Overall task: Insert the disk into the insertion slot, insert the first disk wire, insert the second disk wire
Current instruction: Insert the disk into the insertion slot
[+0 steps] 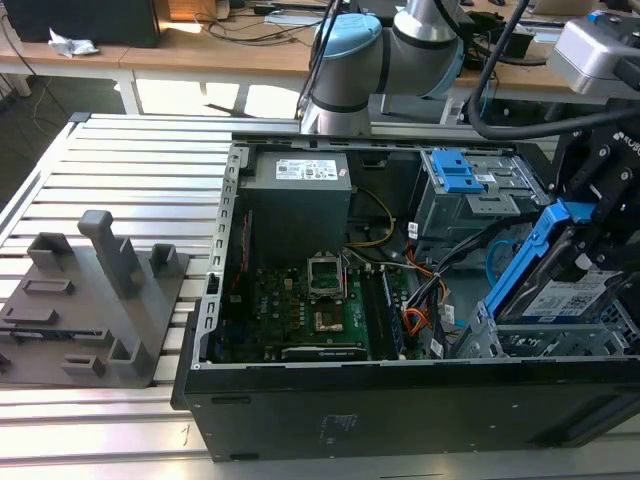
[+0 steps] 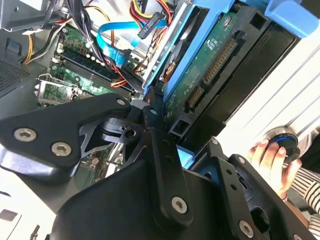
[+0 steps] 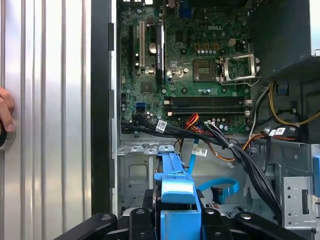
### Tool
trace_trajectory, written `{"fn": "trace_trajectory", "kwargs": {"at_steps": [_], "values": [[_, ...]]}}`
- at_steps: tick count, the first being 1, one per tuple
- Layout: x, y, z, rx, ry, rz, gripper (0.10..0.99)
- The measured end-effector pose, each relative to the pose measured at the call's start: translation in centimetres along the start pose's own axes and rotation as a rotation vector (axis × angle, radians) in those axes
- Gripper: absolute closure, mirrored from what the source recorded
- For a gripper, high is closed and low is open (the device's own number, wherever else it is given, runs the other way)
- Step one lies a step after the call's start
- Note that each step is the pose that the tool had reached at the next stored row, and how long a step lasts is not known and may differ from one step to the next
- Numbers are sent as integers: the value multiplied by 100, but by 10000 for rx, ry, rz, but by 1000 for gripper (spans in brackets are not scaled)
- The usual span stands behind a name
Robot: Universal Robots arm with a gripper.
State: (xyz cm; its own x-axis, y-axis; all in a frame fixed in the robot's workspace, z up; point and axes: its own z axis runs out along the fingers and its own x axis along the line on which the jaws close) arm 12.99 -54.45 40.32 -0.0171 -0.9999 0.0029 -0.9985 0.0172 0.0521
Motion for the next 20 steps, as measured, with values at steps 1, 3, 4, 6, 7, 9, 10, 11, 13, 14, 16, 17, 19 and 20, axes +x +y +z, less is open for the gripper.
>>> {"fn": "trace_trajectory", "kwargs": {"at_steps": [1, 3, 4, 6, 7, 9, 10, 11, 13, 14, 16, 17, 19, 20], "values": [[0, -1, 13, -1, 0, 0, 722], [0, -3, 52, -1, 0, 0, 722], [0, -3, 67, -1, 0, 1, 722], [0, -4, 87, -1, 0, 0, 722], [0, -5, 94, -1, 1, 0, 722], [0, -5, 96, -1, 1, 0, 722], [0, -5, 96, -1, 1, 0, 722], [0, -5, 96, -1, 0, 0, 722], [0, -5, 97, -1, 0, 0, 722], [0, -5, 97, -1, 0, 0, 722], [0, -5, 97, -1, 1, 0, 710], [0, -5, 98, -1, -1, 0, 710], [-1, -5, 99, -1, -2, 0, 643], [0, -5, 99, -1, 0, 0, 643]]}}
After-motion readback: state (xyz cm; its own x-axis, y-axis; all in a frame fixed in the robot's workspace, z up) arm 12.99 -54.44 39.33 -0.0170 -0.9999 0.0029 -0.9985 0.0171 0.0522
